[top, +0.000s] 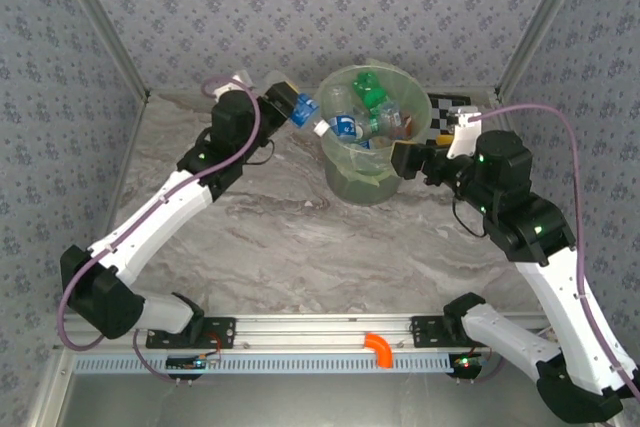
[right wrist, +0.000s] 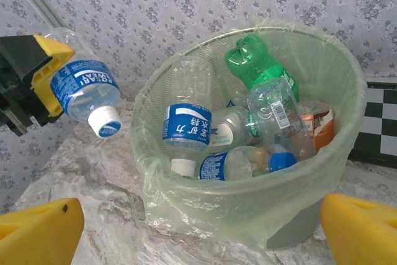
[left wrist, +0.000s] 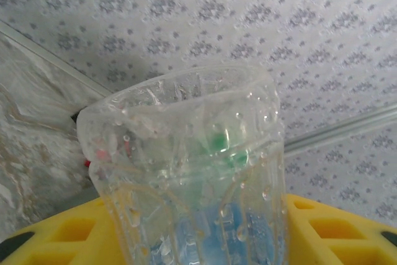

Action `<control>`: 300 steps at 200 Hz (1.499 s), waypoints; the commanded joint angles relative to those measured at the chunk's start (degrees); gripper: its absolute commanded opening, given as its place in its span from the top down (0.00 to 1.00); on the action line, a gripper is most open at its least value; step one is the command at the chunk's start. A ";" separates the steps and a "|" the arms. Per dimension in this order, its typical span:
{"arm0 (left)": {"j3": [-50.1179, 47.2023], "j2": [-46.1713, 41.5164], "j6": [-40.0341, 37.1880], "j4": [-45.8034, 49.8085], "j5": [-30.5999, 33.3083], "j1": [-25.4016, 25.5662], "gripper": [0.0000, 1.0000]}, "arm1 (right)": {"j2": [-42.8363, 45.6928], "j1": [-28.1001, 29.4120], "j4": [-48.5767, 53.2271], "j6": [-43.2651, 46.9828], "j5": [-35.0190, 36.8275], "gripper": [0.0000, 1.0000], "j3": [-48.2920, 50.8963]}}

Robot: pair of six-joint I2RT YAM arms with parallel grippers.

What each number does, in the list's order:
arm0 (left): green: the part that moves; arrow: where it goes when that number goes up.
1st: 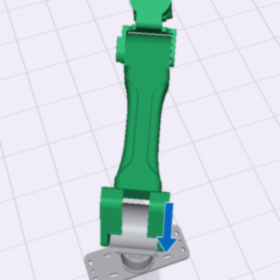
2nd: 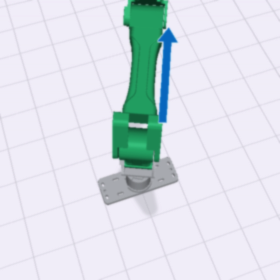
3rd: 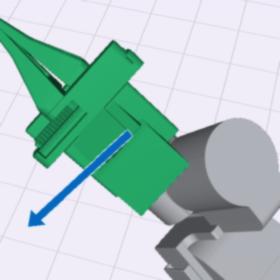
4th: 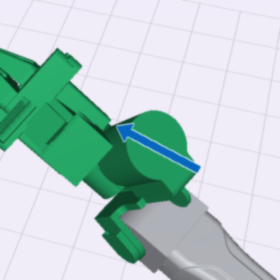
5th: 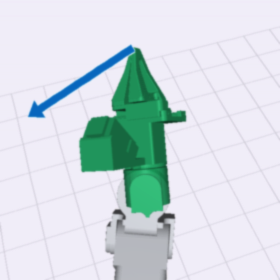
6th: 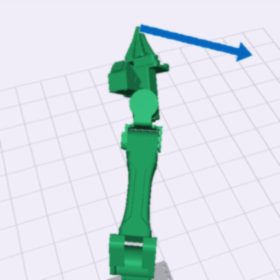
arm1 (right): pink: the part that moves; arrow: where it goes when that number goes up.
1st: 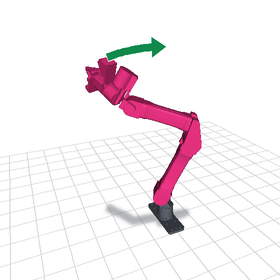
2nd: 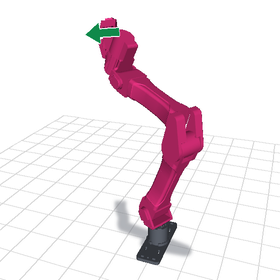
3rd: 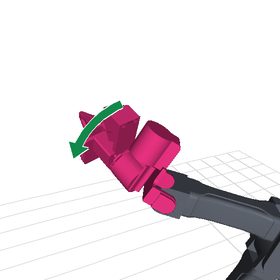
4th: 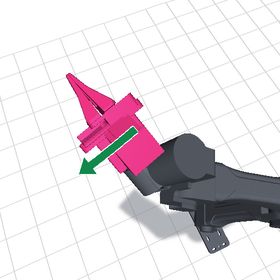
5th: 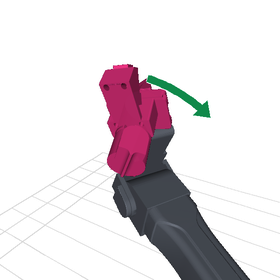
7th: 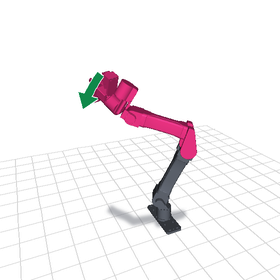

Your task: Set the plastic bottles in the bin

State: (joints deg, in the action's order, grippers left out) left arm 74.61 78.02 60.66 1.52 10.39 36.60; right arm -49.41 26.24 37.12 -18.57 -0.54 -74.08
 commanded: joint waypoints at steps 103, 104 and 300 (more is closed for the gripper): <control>40.17 22.32 -25.41 17.49 -4.78 12.25 0.49 | 7.44 -0.44 2.71 -0.17 2.69 0.00 3.22; 40.48 22.56 -25.81 17.61 -4.64 12.35 0.49 | 7.50 -0.42 2.70 -0.21 2.69 0.00 3.23; 85.02 61.32 -56.97 22.05 -6.70 12.62 0.52 | 14.12 -0.59 4.56 -1.28 6.01 0.00 5.27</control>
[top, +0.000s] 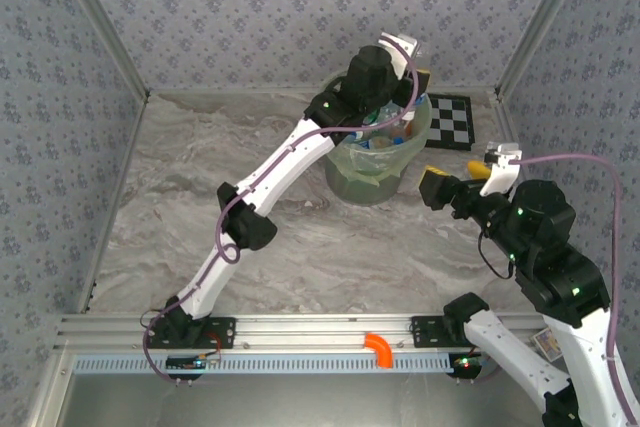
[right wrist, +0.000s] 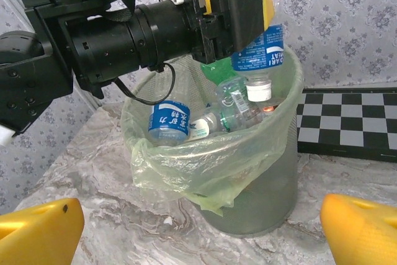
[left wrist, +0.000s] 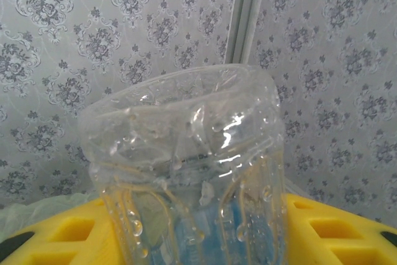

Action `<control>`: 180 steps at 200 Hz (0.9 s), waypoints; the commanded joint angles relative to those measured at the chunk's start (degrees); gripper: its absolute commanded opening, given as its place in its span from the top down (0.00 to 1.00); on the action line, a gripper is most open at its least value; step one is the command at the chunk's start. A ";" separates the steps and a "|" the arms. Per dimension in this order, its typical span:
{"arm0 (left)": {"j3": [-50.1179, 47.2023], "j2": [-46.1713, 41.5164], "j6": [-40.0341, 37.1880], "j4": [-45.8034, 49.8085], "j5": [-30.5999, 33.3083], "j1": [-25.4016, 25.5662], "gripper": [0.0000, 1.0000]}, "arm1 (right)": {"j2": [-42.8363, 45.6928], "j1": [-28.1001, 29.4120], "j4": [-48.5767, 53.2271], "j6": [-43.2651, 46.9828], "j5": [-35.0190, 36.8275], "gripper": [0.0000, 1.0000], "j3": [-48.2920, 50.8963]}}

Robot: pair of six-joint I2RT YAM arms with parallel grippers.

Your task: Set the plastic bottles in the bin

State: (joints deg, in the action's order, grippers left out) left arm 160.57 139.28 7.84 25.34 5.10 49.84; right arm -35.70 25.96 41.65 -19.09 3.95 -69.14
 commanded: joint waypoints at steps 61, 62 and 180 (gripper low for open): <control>-7.94 -1.58 -4.54 -0.07 -0.36 -0.62 0.52 | -0.43 -0.47 -0.78 -0.82 0.86 0.00 2.08; -7.96 -1.57 -4.52 -0.10 -0.36 -0.62 0.52 | -0.38 -0.47 -0.78 -0.79 0.88 0.00 2.04; -7.58 -2.20 2.42 -3.66 12.50 -2.37 0.52 | -0.57 -0.68 -1.27 -1.22 0.22 0.00 2.19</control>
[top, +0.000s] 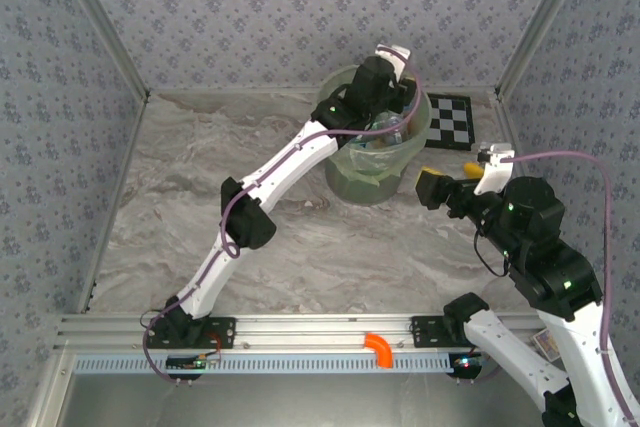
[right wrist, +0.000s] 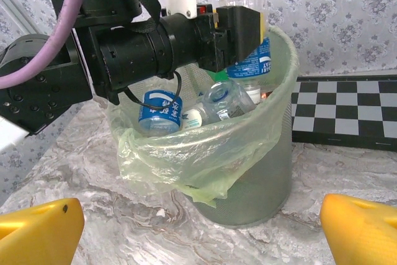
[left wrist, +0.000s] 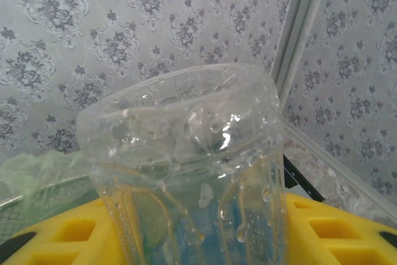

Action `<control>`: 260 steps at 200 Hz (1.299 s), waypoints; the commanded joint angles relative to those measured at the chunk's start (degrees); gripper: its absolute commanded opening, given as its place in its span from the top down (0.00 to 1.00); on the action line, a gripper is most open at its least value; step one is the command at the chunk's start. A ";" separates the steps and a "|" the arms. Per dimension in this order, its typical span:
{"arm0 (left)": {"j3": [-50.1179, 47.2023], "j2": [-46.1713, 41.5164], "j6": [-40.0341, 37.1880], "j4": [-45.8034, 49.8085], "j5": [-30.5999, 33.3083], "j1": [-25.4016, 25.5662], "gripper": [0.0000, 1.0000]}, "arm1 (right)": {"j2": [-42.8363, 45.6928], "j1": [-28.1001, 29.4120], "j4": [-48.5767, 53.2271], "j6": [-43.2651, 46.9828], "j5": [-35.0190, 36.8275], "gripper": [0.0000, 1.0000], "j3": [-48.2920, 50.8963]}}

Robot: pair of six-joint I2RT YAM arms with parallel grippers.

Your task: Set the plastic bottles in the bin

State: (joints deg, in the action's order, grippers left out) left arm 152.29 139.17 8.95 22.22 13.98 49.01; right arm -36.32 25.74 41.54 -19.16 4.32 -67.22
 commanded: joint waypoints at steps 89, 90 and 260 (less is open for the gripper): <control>-5.82 -7.23 2.90 1.05 -0.83 0.51 0.26 | 0.06 -0.61 -1.02 -0.88 0.29 0.00 0.34; -5.88 -7.33 2.91 1.06 -0.86 0.49 0.25 | 0.08 -0.65 -1.02 -0.88 0.32 0.00 0.34; 2.84 -7.12 2.58 10.85 -0.96 -4.64 0.24 | -1.54 -1.00 -1.98 -1.23 -1.26 0.00 -0.46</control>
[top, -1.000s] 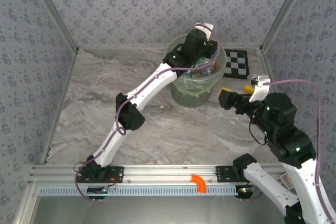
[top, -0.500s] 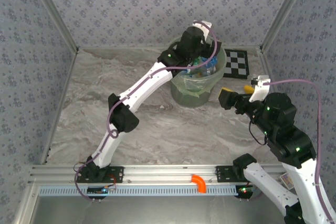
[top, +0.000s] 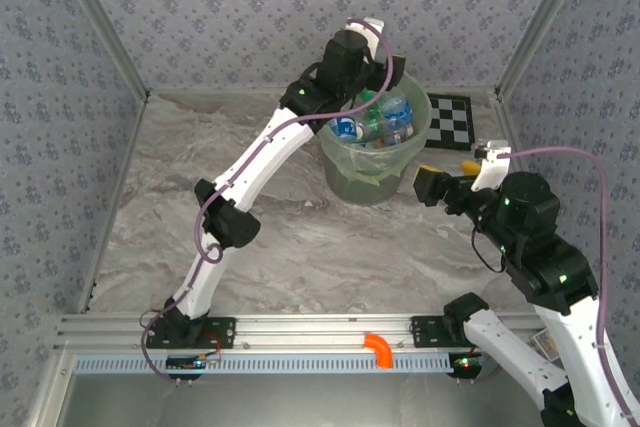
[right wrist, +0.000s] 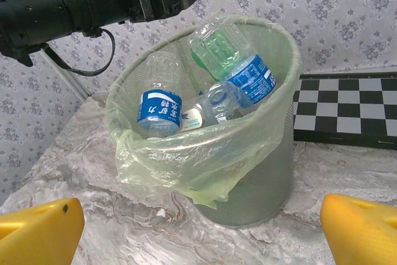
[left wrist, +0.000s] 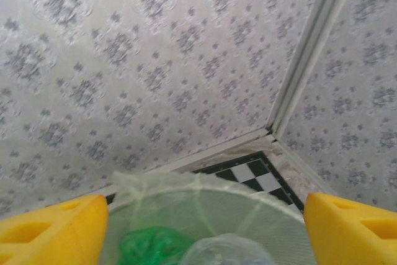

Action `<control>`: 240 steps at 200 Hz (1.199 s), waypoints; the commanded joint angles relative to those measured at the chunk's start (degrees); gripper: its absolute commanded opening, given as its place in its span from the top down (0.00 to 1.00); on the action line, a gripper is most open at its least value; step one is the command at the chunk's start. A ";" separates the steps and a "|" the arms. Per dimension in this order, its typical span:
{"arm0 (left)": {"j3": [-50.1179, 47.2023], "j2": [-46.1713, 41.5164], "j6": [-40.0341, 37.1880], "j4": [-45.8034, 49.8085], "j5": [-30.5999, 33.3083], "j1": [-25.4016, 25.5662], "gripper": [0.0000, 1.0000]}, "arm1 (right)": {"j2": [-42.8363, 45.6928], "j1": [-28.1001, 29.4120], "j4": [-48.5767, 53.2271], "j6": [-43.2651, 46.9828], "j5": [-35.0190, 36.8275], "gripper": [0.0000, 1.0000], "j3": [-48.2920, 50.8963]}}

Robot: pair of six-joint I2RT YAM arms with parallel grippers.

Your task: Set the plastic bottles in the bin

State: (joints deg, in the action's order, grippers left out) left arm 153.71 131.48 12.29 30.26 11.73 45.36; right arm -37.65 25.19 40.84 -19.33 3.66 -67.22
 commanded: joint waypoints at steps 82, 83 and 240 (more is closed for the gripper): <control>-7.90 -1.83 -6.64 7.19 4.07 1.76 0.27 | -0.94 -0.54 -1.99 -1.17 -1.57 0.00 -0.50; -8.08 -1.92 -6.74 7.10 4.12 1.80 0.27 | -0.94 -0.51 -1.99 -1.20 -1.51 0.00 -0.52; -33.79 -29.55 -0.20 0.56 9.35 -0.07 0.00 | -2.69 -1.24 -2.41 -0.36 0.52 0.00 1.80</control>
State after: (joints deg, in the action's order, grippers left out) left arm 125.97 111.85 9.32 32.88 18.79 46.57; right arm -39.94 24.58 39.51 -20.14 2.26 -67.13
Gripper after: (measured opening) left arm 0.996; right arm 0.995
